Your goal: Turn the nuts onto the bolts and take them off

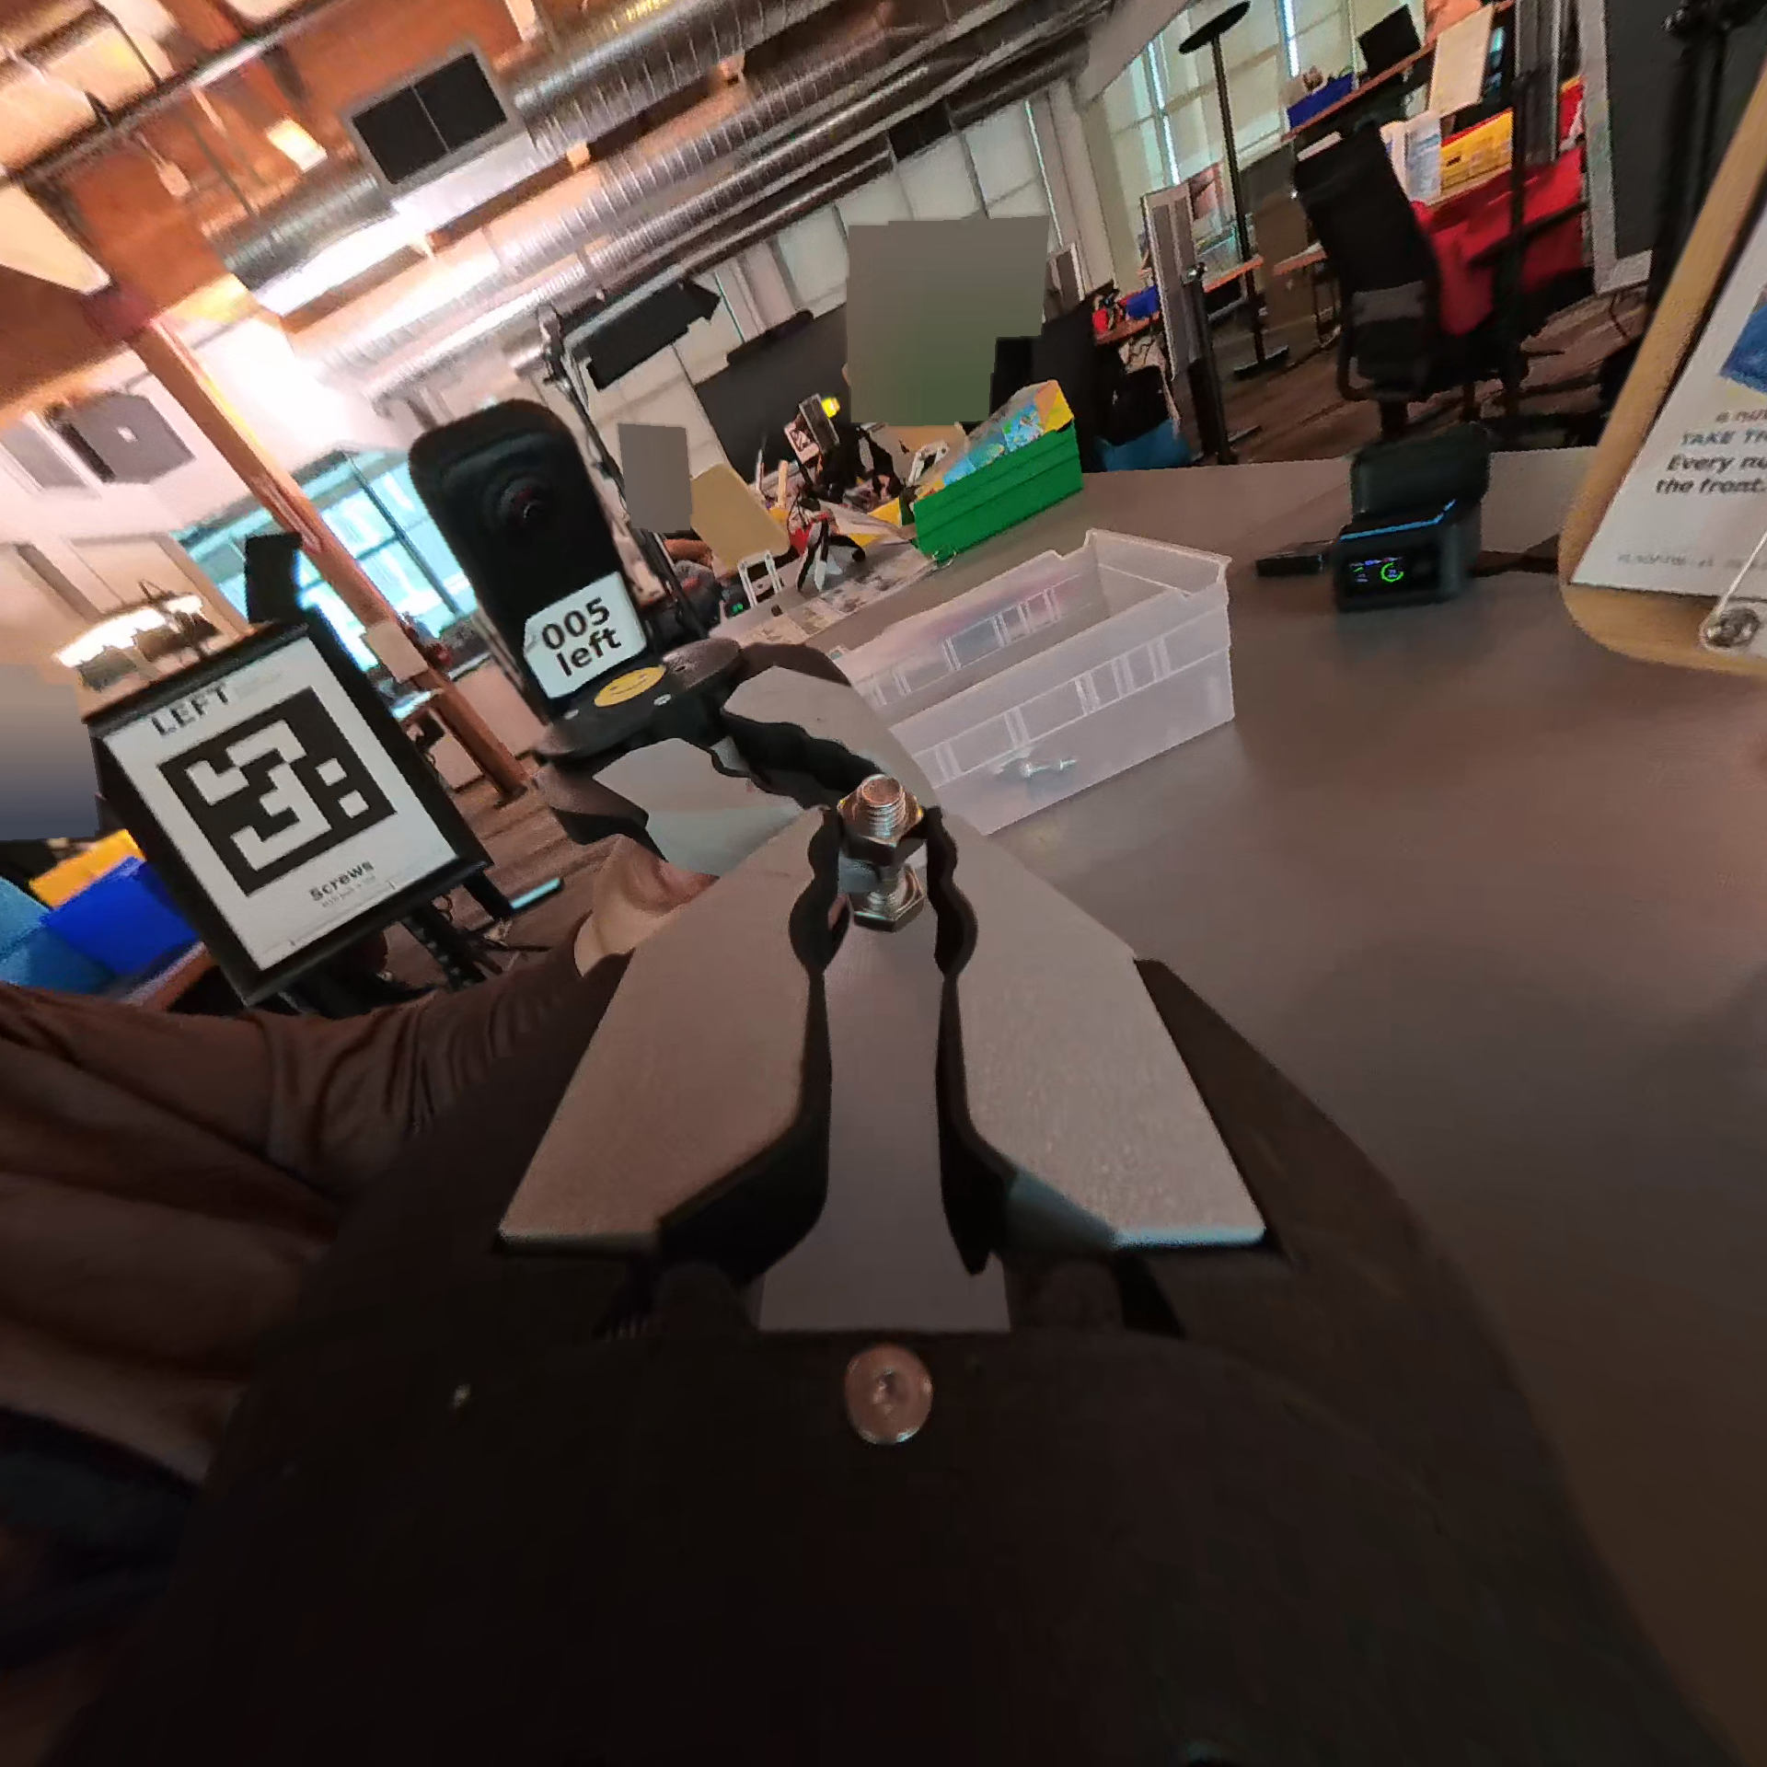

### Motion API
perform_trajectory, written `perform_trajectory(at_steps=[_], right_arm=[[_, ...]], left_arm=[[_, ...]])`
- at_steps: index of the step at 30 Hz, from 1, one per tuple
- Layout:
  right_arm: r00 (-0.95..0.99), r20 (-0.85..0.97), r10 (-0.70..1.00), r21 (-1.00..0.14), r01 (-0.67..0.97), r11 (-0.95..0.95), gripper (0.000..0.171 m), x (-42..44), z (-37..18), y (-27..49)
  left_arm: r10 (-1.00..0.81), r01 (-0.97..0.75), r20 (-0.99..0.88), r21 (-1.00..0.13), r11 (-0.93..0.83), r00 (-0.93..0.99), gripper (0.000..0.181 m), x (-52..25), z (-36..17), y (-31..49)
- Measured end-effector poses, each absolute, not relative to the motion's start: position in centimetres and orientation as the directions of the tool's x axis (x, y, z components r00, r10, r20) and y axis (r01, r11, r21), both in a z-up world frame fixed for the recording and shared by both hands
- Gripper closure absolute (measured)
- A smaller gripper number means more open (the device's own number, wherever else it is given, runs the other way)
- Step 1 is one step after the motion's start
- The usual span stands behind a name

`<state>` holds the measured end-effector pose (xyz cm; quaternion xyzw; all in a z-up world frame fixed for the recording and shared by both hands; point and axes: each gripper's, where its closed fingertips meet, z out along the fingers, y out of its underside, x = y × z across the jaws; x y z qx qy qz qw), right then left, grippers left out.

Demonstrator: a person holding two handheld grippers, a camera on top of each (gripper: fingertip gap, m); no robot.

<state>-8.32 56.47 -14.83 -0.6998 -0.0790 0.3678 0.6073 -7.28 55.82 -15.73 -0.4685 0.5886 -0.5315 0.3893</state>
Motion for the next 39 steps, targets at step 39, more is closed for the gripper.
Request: perform_trajectory(at_steps=[39], right_arm=[[0.868,-0.267,0.418,-0.961,-0.209,-0.181,0.15,-6.7,-17.6,57.4]], left_arm=[[-0.995,-0.198,-0.063,-0.977,0.077,-0.075,0.174,-6.3,-18.5,57.0]])
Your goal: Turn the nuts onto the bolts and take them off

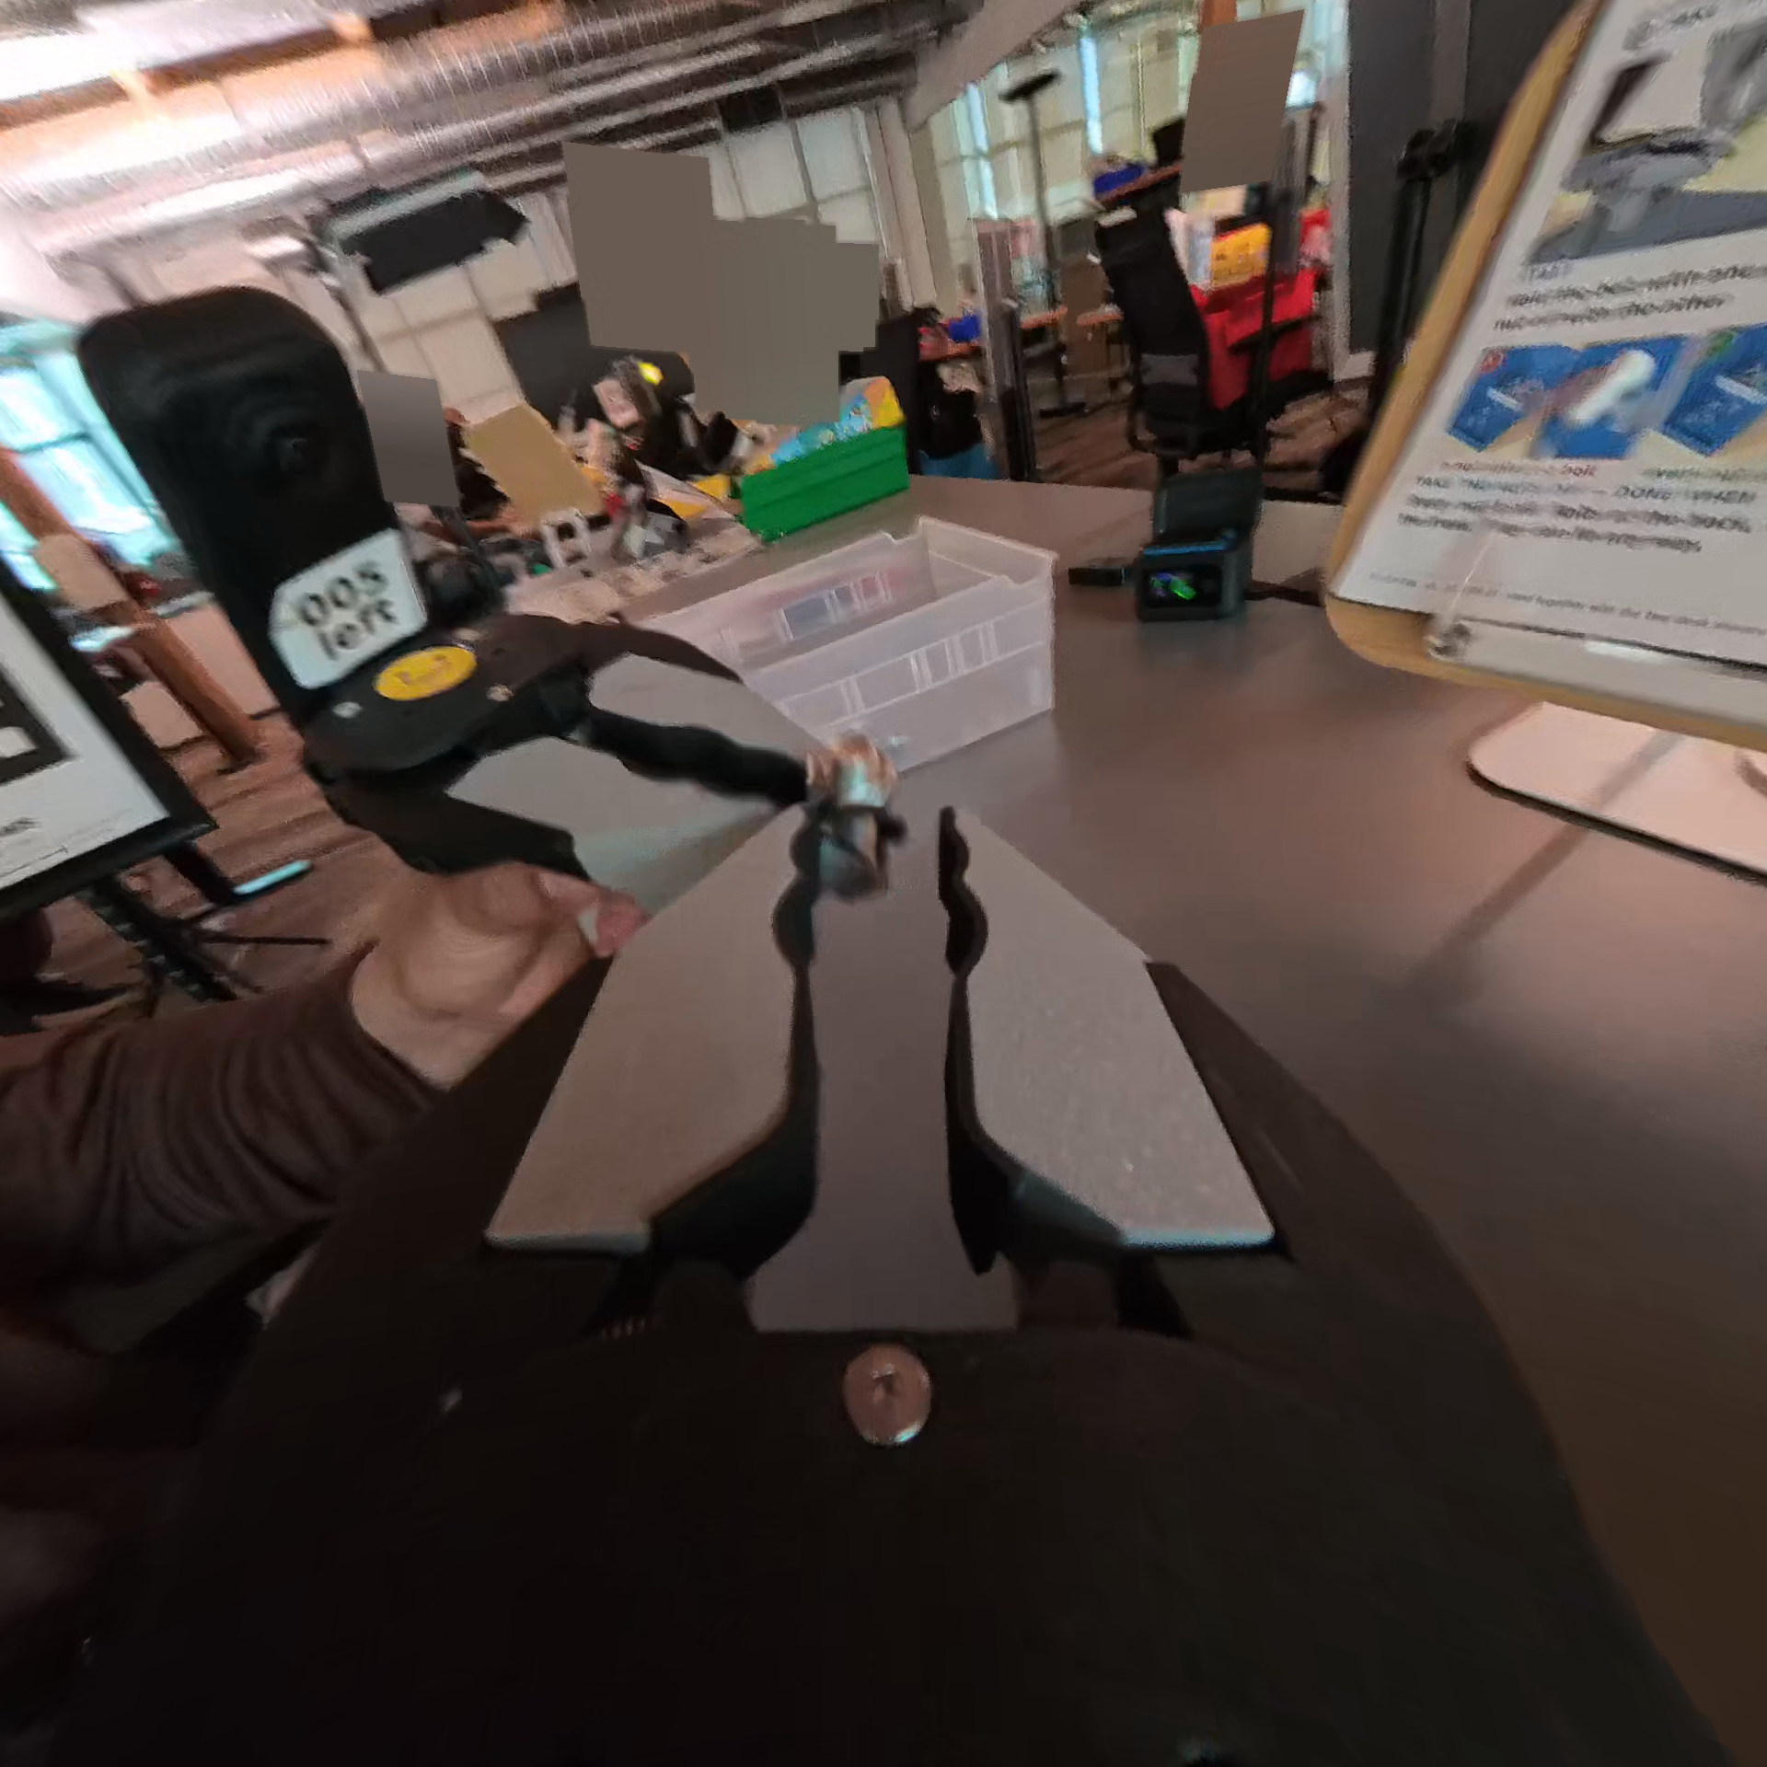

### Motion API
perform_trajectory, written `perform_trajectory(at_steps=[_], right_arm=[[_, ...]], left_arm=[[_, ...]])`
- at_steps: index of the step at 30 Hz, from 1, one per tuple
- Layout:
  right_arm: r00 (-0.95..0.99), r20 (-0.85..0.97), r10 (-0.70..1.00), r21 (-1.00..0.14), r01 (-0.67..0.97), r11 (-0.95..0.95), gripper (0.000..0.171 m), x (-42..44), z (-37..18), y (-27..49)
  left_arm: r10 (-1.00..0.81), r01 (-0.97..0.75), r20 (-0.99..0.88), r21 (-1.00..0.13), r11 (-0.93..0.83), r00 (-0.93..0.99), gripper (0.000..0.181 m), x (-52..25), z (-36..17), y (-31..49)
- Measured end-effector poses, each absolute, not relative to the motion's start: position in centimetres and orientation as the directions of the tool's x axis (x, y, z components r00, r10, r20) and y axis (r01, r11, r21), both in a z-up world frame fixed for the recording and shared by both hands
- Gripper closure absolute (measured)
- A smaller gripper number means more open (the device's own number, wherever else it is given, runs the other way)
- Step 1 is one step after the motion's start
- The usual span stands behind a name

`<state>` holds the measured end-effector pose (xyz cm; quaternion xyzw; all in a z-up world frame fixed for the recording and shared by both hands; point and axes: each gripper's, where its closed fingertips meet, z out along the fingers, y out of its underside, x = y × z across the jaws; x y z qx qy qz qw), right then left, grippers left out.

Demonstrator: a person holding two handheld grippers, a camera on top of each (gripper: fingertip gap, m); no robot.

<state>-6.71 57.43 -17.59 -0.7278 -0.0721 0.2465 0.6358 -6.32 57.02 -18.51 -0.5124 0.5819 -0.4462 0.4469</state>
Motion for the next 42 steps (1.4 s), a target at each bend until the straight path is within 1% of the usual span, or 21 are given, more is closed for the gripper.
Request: perform_trajectory(at_steps=[1,3,5,7,11,12,14,17,18,20,22,24,25,28,30,32,33,35,36,39,42], right_arm=[[0.917,-0.236,0.322,-0.964,-0.179,-0.199,0.171,-4.9,-18.7,57.5],[0.952,-0.189,0.24,-0.973,-0.149,-0.175,0.169,-2.7,-19.4,56.9],[0.857,-0.281,0.432,-0.96,-0.246,-0.136,0.141,-5.6,-17.3,55.9],[0.838,-0.267,0.476,-0.964,-0.243,-0.111,0.134,-7.3,-16.2,56.1],[0.885,-0.231,0.404,-0.973,-0.201,-0.114,0.146,-6.2,-16.6,56.5],[0.907,-0.247,0.34,-0.968,-0.213,-0.134,0.171,-4.6,-17.3,56.2],[0.949,-0.216,0.228,-0.974,-0.193,-0.121,0.166,-1.7,-18.2,55.8],[0.839,-0.279,0.468,-0.959,-0.271,-0.085,0.128,-5.9,-15.5,54.8],[0.858,-0.241,0.454,-0.97,-0.226,-0.088,0.128,-6.5,-15.5,55.2],[0.917,-0.165,0.364,-0.986,-0.14,-0.096,0.144,-5.9,-16.3,56.1],[0.908,-0.218,0.358,-0.975,-0.19,-0.112,0.137,-4.6,-16.7,55.5],[0.948,-0.212,0.238,-0.976,-0.193,-0.099,0.142,-1.1,-17.5,54.9],[0.935,-0.236,0.265,-0.971,-0.22,-0.088,0.145,-1.2,-17.2,54.6],[0.858,-0.237,0.456,-0.971,-0.228,-0.076,0.127,-5.8,-15.3,54.4],[0.89,-0.195,0.411,-0.981,-0.17,-0.097,0.145,-6.2,-15.9,55.4],[0.893,-0.238,0.381,-0.971,-0.212,-0.112,0.134,-4.7,-16.3,55.3],[0.885,-0.278,0.372,-0.96,-0.249,-0.126,0.137,-3.8,-16.7,55.0],[0.935,-0.245,0.257,-0.968,-0.223,-0.114,0.163,-0.9,-18.0,54.5],[0.931,-0.251,0.265,-0.967,-0.23,-0.109,0.146,-0.9,-17.8,54.3],[0.888,-0.214,0.407,-0.976,-0.207,-0.063,0.131,-5.0,-15.5,54.1],[0.913,-0.163,0.373,-0.987,-0.147,-0.071,0.146,-5.3,-15.5,55.0]], left_arm=[[-0.996,-0.173,-0.045,-0.983,0.058,-0.076,0.174,-6.6,-18.2,57.3],[-0.995,-0.169,-0.005,-0.985,0.022,-0.101,0.174,-6.9,-18.2,57.4],[-0.994,-0.185,-0.026,-0.982,0.045,-0.103,0.174,-6.6,-18.8,57.0],[-0.989,-0.175,-0.011,-0.984,0.037,-0.148,0.174,-5.9,-18.9,55.8],[-0.993,-0.141,-0.009,-0.99,0.026,-0.121,0.174,-5.9,-18.1,55.9],[-0.993,-0.126,-0.004,-0.992,0.019,-0.12,0.174,-6.0,-17.9,56.2],[-0.988,-0.122,0.039,-0.992,-0.021,-0.15,0.174,-6.1,-17.8,56.1],[-0.986,-0.138,0.024,-0.99,-0.002,-0.162,0.174,-5.2,-18.6,55.3],[-0.983,-0.131,0.03,-0.991,-0.007,-0.179,0.174,-5.0,-18.6,54.7],[-0.984,-0.109,0.018,-0.994,0.002,-0.178,0.174,-5.0,-18.2,54.2],[-0.99,-0.103,-0.001,-0.995,0.016,-0.143,0.174,-5.2,-18.0,55.0],[-0.986,-0.079,0.03,-0.997,-0.017,-0.163,0.174,-5.7,-17.5,55.2],[-0.987,-0.087,0.024,-0.996,-0.01,-0.16,0.174,-5.6,-17.6,55.2],[-0.983,-0.093,0.004,-0.996,0.014,-0.182,0.174,-4.8,-17.9,54.0],[-0.982,-0.086,-0.008,-0.996,0.025,-0.189,0.173,-4.5,-17.7,53.3],[-0.988,-0.095,-0.023,-0.995,0.038,-0.15,0.174,-4.6,-17.7,54.1],[-0.989,-0.085,-0.018,-0.996,0.031,-0.144,0.174,-4.8,-17.6,54.6],[-0.986,-0.066,0.012,-0.998,-0.002,-0.164,0.174,-5.2,-17.3,54.8],[-0.988,-0.076,0.002,-0.997,0.01,-0.158,0.174,-5.1,-17.5,54.9],[-0.983,-0.093,-0.008,-0.995,0.025,-0.182,0.174,-4.3,-18.1,53.6],[-0.982,-0.087,-0.016,-0.996,0.033,-0.186,0.174,-4.1,-18.1,53.1]])
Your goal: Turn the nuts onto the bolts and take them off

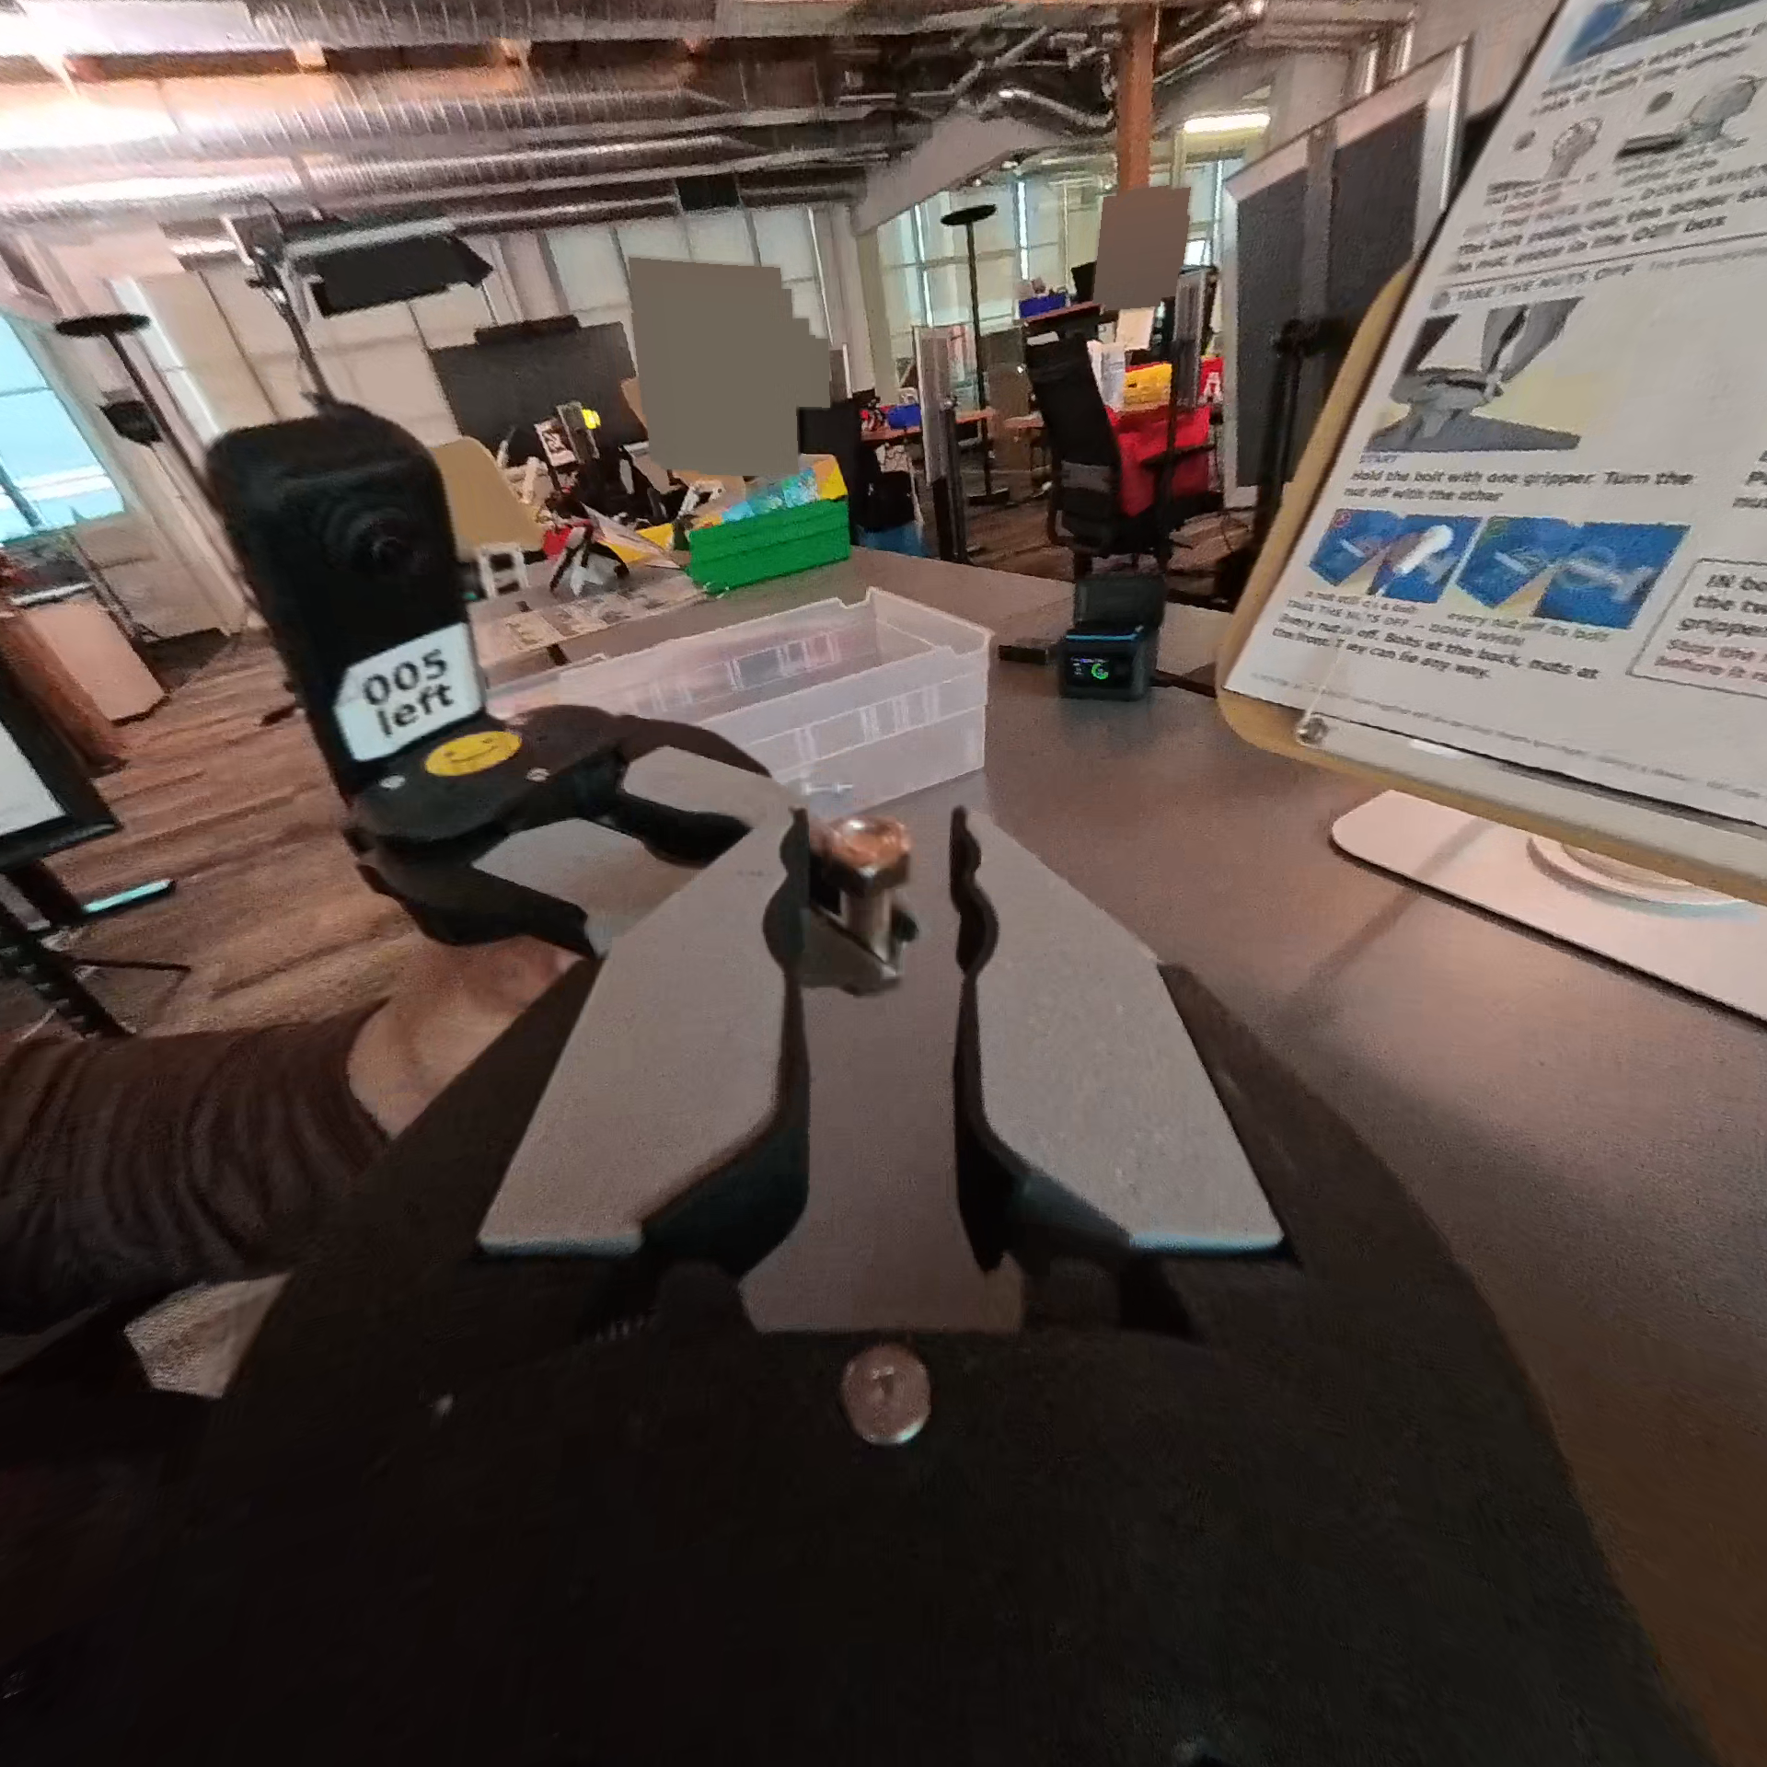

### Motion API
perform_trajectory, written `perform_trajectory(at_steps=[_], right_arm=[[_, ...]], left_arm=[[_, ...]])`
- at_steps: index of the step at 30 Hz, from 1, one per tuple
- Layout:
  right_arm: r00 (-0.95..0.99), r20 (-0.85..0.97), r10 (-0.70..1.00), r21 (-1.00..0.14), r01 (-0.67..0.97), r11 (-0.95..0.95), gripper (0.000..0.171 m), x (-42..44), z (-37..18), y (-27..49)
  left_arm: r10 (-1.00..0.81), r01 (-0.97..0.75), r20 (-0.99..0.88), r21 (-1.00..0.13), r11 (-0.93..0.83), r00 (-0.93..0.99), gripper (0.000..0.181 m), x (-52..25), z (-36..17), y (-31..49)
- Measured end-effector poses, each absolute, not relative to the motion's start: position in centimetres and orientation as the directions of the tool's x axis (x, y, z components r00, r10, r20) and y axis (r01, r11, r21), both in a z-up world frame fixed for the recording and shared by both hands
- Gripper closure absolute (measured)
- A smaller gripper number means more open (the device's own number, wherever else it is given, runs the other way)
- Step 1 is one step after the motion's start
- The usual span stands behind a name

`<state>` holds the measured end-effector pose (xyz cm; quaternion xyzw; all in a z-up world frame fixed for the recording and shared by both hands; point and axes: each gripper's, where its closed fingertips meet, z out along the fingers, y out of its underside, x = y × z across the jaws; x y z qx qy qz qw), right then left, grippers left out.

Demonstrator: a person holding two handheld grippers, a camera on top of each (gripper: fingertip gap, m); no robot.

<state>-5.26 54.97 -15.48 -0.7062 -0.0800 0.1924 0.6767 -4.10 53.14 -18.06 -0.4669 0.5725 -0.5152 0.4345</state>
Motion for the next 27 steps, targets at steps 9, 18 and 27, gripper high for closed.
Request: perform_trajectory(at_steps=[9,18,27], right_arm=[[0.893,-0.238,0.381,-0.971,-0.227,-0.076,0.136,-3.6,-16.4,53.4],[0.856,-0.244,0.456,-0.969,-0.236,-0.076,0.149,-5.9,-15.6,55.4],[0.903,-0.205,0.379,-0.979,-0.187,-0.084,0.143,-5.3,-16.6,53.4]], left_arm=[[-0.984,-0.088,0.016,-0.996,0.0,-0.18,0.174,-3.8,-18.5,53.7],[-0.981,-0.098,-0.043,-0.993,0.063,-0.191,0.173,-3.4,-18.4,52.3],[-0.988,-0.104,-0.041,-0.993,0.056,-0.146,0.174,-3.9,-18.5,53.9]])
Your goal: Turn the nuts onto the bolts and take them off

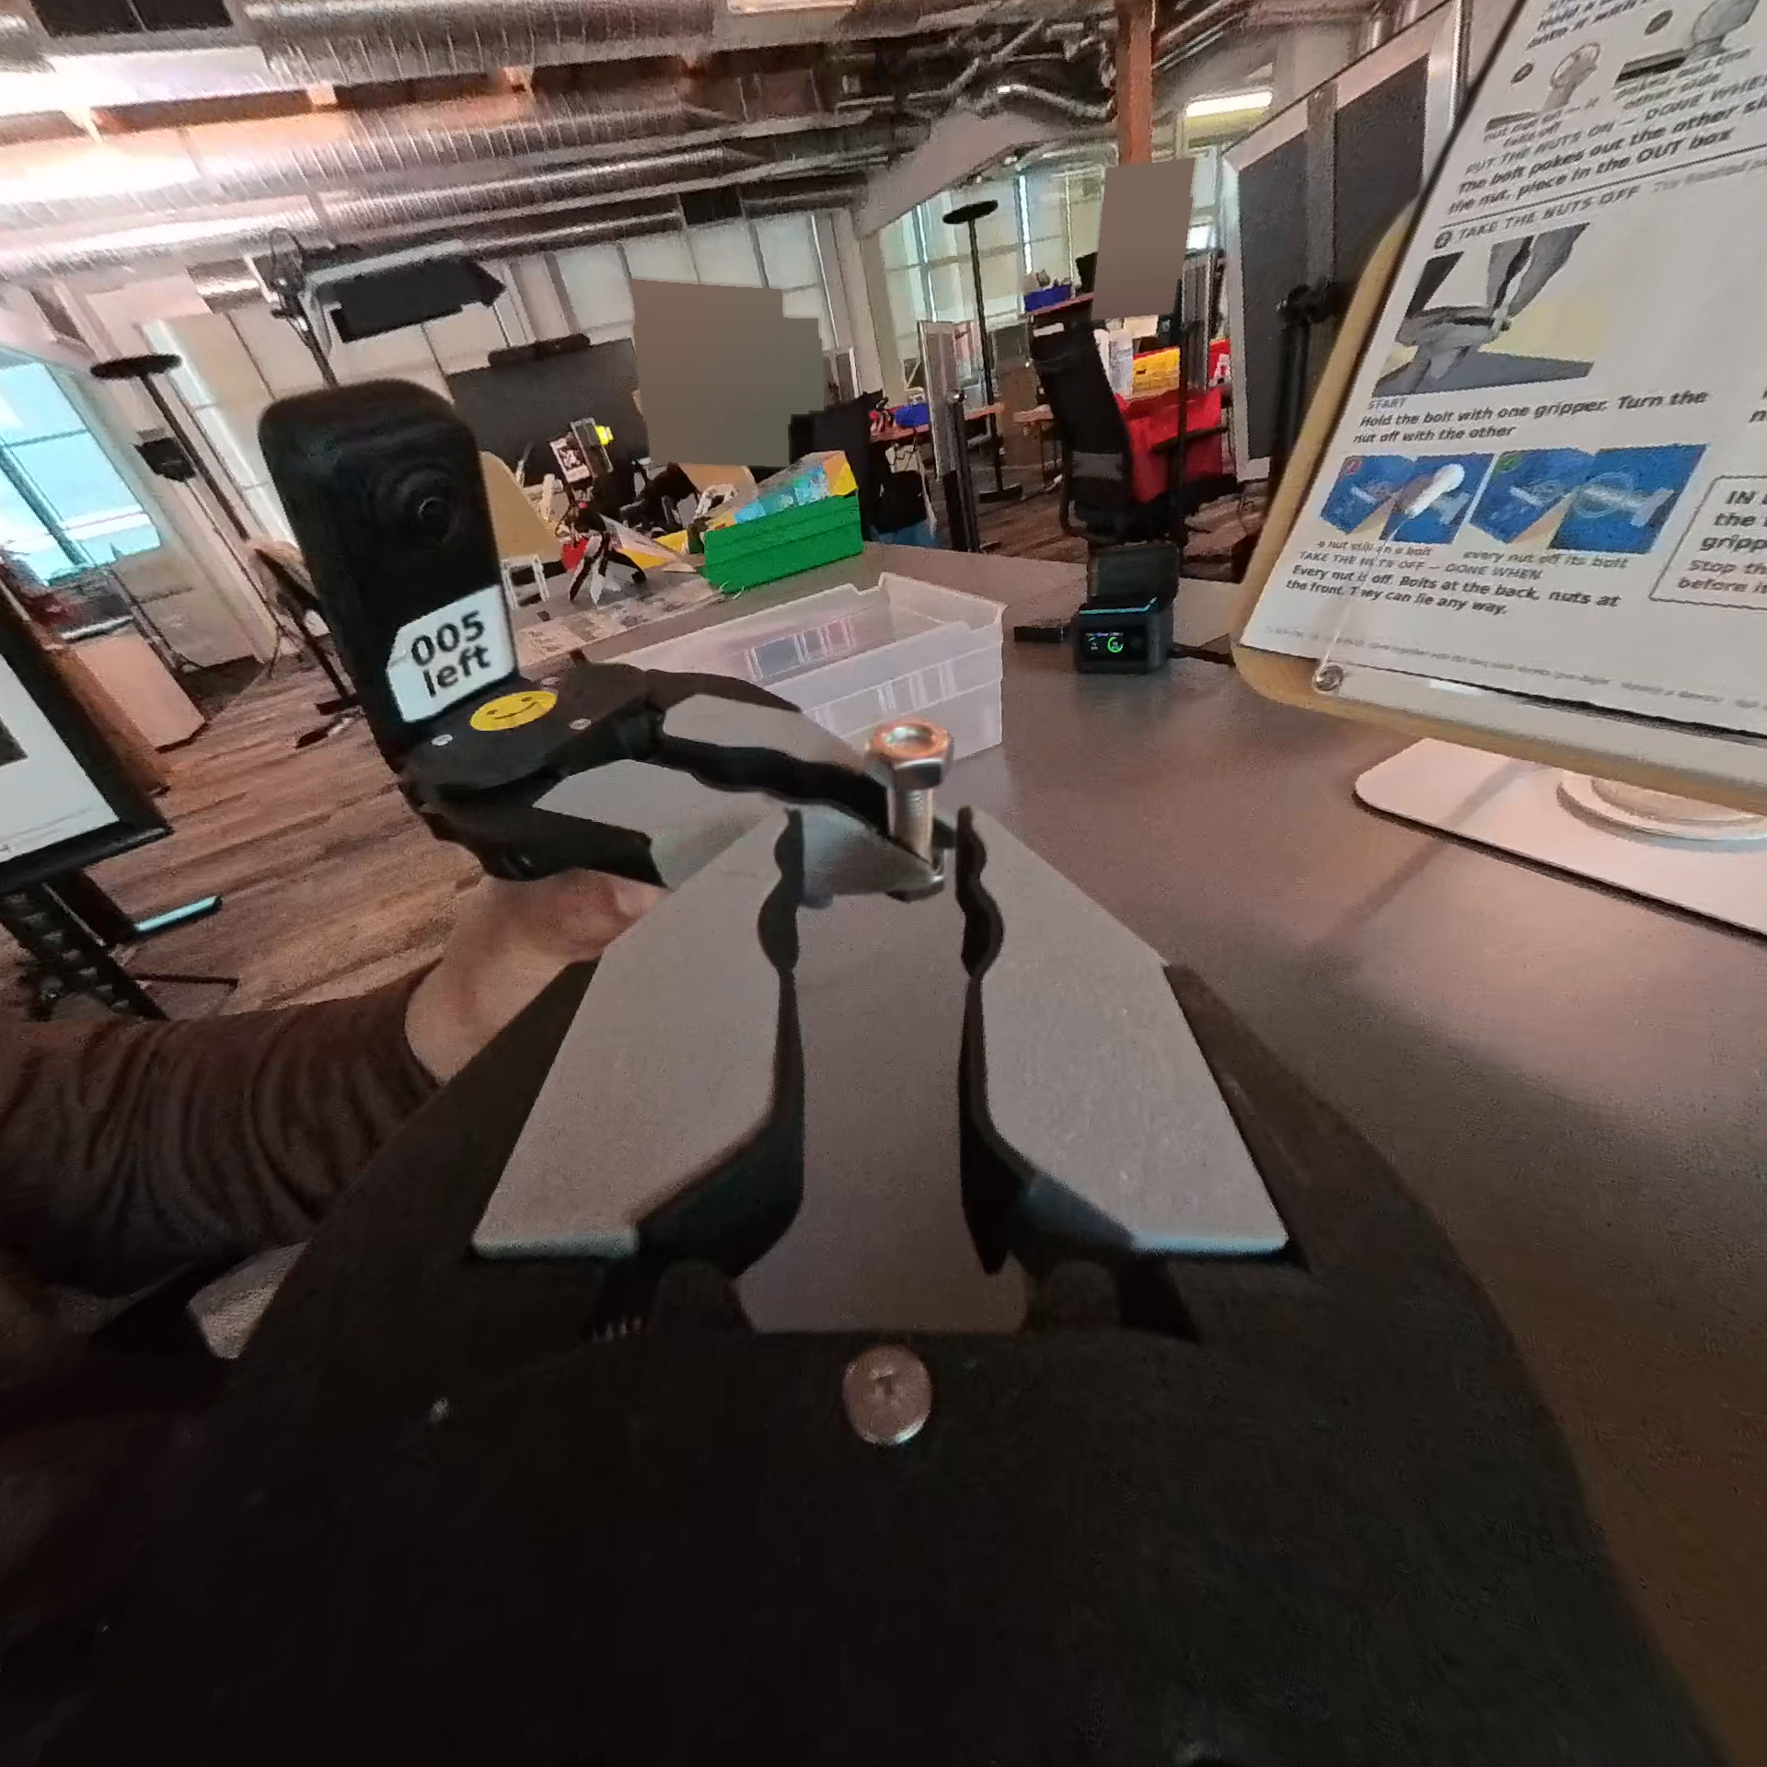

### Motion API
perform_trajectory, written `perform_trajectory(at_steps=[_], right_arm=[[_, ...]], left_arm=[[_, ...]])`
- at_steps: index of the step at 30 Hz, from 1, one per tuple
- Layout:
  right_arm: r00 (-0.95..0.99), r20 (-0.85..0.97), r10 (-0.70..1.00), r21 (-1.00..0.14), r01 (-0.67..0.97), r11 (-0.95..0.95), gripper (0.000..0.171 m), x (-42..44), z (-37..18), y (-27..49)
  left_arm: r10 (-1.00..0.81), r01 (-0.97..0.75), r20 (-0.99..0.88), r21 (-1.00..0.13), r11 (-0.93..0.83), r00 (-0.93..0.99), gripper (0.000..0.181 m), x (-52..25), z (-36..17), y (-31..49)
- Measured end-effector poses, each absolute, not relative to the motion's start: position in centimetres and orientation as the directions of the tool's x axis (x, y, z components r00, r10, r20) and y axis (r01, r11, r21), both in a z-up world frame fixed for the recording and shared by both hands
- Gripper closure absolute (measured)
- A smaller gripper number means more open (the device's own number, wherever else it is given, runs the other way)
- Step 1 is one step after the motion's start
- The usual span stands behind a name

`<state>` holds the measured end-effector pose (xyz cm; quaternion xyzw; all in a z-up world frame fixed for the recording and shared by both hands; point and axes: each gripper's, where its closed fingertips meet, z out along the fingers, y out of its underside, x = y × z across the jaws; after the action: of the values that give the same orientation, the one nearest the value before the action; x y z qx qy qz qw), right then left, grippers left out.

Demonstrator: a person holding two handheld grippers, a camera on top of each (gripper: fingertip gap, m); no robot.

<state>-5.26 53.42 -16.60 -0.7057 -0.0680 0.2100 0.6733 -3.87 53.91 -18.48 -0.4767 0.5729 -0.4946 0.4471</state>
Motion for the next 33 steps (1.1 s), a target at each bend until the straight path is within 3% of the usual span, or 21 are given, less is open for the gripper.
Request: perform_trajectory(at_steps=[18,33], right_arm=[[0.938,-0.106,0.329,-0.993,-0.082,-0.086,0.142,-6.8,-16.0,55.8],[0.942,-0.139,0.306,-0.989,-0.118,-0.088,0.141,-6.3,-16.1,56.7]], left_arm=[[-0.989,-0.101,-0.026,-0.994,0.041,-0.148,0.174,-4.2,-18.7,53.4],[-0.993,-0.107,-0.034,-0.993,0.046,-0.117,0.174,-4.2,-18.6,54.2]])
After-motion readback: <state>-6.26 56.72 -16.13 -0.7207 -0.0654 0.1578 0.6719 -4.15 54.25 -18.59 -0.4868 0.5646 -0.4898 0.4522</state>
